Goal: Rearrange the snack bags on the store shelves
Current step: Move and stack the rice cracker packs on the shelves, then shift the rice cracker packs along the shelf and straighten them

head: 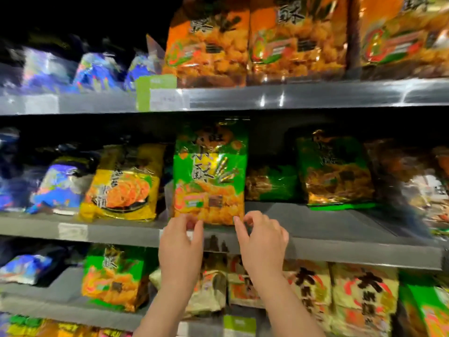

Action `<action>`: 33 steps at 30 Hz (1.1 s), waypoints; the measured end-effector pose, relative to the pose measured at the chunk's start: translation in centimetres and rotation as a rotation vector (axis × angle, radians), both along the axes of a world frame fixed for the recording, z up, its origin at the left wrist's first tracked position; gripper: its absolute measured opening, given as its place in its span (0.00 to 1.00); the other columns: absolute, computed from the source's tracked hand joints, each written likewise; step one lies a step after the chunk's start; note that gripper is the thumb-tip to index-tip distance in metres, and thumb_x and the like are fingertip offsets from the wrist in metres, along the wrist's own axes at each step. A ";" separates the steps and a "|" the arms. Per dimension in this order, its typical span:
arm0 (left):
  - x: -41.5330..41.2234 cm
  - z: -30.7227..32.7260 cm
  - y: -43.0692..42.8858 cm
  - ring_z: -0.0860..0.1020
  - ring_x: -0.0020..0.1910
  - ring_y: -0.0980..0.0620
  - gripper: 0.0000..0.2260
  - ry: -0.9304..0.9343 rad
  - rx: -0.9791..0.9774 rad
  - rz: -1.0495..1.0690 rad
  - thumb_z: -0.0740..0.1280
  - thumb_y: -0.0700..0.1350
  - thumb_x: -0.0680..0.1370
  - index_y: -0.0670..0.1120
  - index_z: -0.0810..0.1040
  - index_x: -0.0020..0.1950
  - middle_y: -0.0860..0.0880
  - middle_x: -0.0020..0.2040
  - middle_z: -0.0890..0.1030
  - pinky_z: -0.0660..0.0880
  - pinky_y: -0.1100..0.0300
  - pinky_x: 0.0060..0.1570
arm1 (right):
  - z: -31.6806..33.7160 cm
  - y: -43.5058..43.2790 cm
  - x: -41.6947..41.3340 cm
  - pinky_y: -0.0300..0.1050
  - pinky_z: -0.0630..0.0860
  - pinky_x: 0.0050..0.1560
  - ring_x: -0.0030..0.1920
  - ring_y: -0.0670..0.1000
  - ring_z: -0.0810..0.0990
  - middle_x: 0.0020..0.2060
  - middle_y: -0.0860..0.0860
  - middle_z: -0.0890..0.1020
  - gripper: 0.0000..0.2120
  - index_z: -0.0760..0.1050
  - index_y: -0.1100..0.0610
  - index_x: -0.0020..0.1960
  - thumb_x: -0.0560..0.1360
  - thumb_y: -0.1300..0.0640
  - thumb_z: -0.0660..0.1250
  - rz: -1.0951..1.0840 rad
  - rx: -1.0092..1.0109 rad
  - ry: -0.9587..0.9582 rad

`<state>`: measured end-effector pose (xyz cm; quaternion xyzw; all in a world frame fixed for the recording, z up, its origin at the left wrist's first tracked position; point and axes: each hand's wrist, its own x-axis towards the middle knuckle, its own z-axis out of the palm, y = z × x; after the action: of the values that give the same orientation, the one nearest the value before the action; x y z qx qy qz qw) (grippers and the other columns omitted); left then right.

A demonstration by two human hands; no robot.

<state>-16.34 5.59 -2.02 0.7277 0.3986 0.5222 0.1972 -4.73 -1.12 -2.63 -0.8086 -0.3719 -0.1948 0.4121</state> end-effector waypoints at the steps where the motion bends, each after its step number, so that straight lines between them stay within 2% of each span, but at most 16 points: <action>1: -0.6 0.0 1.4 0.75 0.51 0.48 0.08 0.009 0.006 0.017 0.63 0.48 0.77 0.47 0.76 0.53 0.49 0.48 0.77 0.71 0.54 0.47 | 0.3 1.1 -0.5 0.49 0.65 0.56 0.53 0.52 0.76 0.46 0.46 0.80 0.17 0.74 0.48 0.52 0.76 0.38 0.55 -0.012 -0.027 0.018; 3: -1.2 0.2 3.4 0.72 0.57 0.46 0.14 0.029 -0.010 0.020 0.64 0.48 0.76 0.44 0.73 0.59 0.46 0.55 0.76 0.71 0.52 0.54 | 0.9 2.5 -0.9 0.51 0.65 0.59 0.57 0.53 0.74 0.53 0.48 0.79 0.20 0.71 0.49 0.59 0.76 0.37 0.55 -0.055 -0.046 0.054; 6: -1.2 0.4 5.4 0.70 0.62 0.47 0.19 0.064 -0.033 -0.042 0.65 0.49 0.76 0.44 0.68 0.65 0.45 0.60 0.74 0.68 0.53 0.59 | 2.0 3.7 -0.6 0.53 0.66 0.61 0.60 0.54 0.73 0.58 0.50 0.76 0.25 0.66 0.52 0.65 0.74 0.37 0.58 -0.164 0.012 0.128; 10: -0.3 0.1 5.7 0.71 0.64 0.47 0.25 0.031 -0.085 -0.105 0.65 0.51 0.75 0.46 0.62 0.70 0.47 0.65 0.73 0.72 0.48 0.60 | 2.6 3.9 0.4 0.50 0.65 0.57 0.56 0.53 0.75 0.53 0.49 0.79 0.16 0.71 0.50 0.58 0.79 0.43 0.51 -0.196 -0.188 0.131; 12: 0.2 -0.1 5.4 0.73 0.62 0.46 0.24 0.010 -0.095 -0.086 0.65 0.50 0.75 0.47 0.63 0.69 0.47 0.64 0.74 0.74 0.47 0.57 | 2.5 3.5 0.8 0.49 0.65 0.55 0.52 0.52 0.76 0.48 0.48 0.81 0.15 0.73 0.50 0.54 0.80 0.44 0.50 -0.185 -0.194 0.104; 15: 0.9 0.0 4.5 0.77 0.55 0.46 0.20 0.020 -0.082 -0.076 0.65 0.51 0.75 0.50 0.65 0.65 0.49 0.59 0.78 0.76 0.47 0.52 | 2.2 2.3 1.7 0.49 0.63 0.54 0.49 0.52 0.76 0.44 0.47 0.81 0.15 0.73 0.51 0.50 0.80 0.45 0.51 -0.171 -0.101 0.102; 20: 4.2 0.5 0.9 0.81 0.45 0.43 0.18 0.096 0.007 -0.102 0.64 0.50 0.76 0.50 0.66 0.63 0.48 0.52 0.82 0.76 0.49 0.45 | 2.3 -2.1 5.5 0.50 0.65 0.55 0.50 0.54 0.76 0.44 0.49 0.81 0.15 0.74 0.52 0.52 0.80 0.47 0.52 -0.267 -0.036 0.123; 24: 8.5 0.9 -2.4 0.80 0.49 0.46 0.17 0.141 0.000 -0.164 0.61 0.50 0.78 0.50 0.67 0.65 0.50 0.53 0.81 0.75 0.53 0.42 | 2.4 -6.4 9.8 0.50 0.66 0.53 0.51 0.56 0.77 0.44 0.51 0.81 0.15 0.74 0.53 0.52 0.81 0.48 0.51 -0.331 -0.036 0.146; 26: 10.9 1.1 -4.1 0.80 0.48 0.46 0.13 0.183 0.001 -0.176 0.59 0.48 0.79 0.49 0.70 0.63 0.49 0.52 0.81 0.71 0.56 0.39 | 2.4 -8.6 12.1 0.51 0.68 0.50 0.51 0.59 0.77 0.46 0.54 0.82 0.15 0.74 0.55 0.50 0.80 0.48 0.52 -0.346 -0.014 0.180; 29: 14.4 1.4 -6.2 0.79 0.44 0.46 0.09 0.255 0.031 -0.202 0.58 0.45 0.79 0.48 0.74 0.56 0.48 0.47 0.82 0.72 0.55 0.38 | 2.1 -11.5 15.5 0.52 0.71 0.47 0.49 0.61 0.78 0.44 0.56 0.81 0.14 0.72 0.55 0.47 0.80 0.48 0.53 -0.368 0.027 0.227; 31: 16.8 1.6 -7.7 0.78 0.45 0.46 0.09 0.293 0.038 -0.225 0.57 0.44 0.79 0.48 0.74 0.56 0.47 0.47 0.81 0.68 0.56 0.37 | 2.0 -13.3 17.5 0.52 0.74 0.45 0.45 0.60 0.78 0.42 0.56 0.81 0.13 0.71 0.54 0.45 0.80 0.48 0.53 -0.397 0.037 0.225; 33: 18.7 1.8 -9.0 0.77 0.47 0.45 0.10 0.320 0.017 -0.256 0.56 0.43 0.79 0.47 0.73 0.57 0.46 0.49 0.81 0.67 0.56 0.38 | 1.9 -14.8 19.1 0.50 0.71 0.41 0.43 0.60 0.78 0.42 0.56 0.82 0.11 0.71 0.54 0.46 0.80 0.50 0.53 -0.436 0.040 0.201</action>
<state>2.39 -3.41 -0.21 0.8478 0.3248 0.3737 0.1901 14.32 -15.90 -0.74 -0.8768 -0.1414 -0.2050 0.4114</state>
